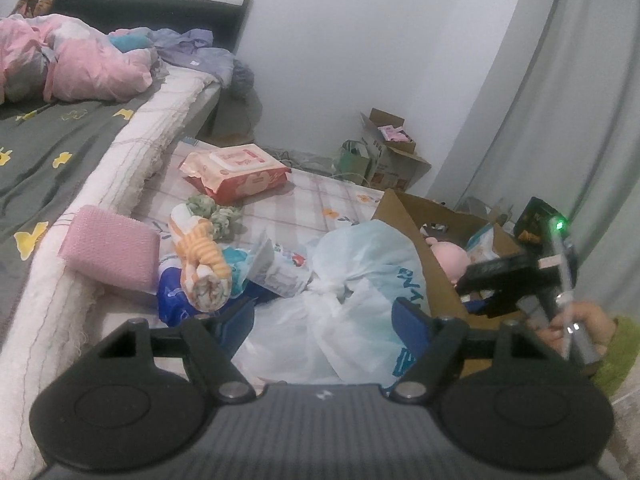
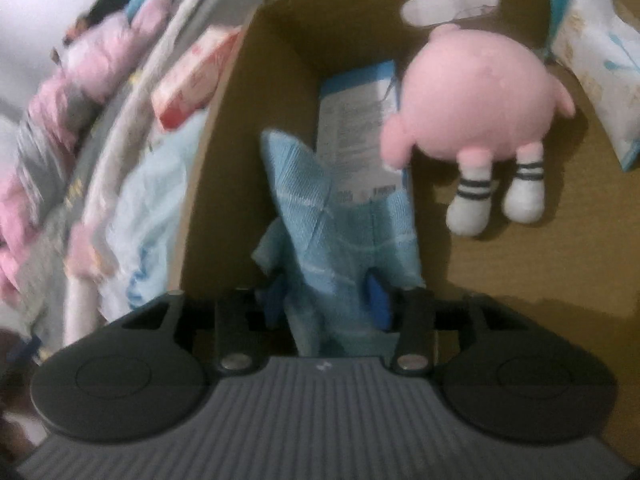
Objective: Organize soft objects
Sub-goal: 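Open the right gripper to release the towel in the box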
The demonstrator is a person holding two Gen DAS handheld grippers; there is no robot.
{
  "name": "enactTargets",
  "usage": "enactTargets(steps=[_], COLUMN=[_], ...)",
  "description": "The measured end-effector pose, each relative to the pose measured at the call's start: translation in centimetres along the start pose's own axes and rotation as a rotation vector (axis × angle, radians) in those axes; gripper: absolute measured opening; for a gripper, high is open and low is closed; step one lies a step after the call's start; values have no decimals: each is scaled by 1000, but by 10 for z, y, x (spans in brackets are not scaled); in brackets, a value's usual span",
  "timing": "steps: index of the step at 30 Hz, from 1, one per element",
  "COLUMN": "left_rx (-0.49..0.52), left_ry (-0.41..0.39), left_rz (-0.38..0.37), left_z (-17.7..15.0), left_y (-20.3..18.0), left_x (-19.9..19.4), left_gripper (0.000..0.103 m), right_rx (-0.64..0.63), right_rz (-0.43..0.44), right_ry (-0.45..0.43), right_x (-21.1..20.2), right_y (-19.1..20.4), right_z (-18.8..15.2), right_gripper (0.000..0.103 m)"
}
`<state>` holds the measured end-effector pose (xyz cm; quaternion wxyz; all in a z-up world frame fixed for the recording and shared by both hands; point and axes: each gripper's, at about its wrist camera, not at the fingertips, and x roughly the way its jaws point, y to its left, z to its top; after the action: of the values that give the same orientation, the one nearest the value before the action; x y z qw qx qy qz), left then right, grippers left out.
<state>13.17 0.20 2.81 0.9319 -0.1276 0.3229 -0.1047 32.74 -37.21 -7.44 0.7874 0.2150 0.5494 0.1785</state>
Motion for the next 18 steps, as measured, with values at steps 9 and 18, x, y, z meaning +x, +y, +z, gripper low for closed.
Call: enactTargets(steps=[9,18], left_rx=[-6,-20], left_ry=[-2,-41], left_rz=[22,132], left_z=[-4,-6], left_y=[12,38], left_x=[1,-12], left_gripper=[77,77], right_rx=[46,-81], right_rz=[44,61], right_ry=[-107,-203], right_x=[-43,-80], right_y=[-9,50], right_z=[1,-1], right_gripper=[73,73])
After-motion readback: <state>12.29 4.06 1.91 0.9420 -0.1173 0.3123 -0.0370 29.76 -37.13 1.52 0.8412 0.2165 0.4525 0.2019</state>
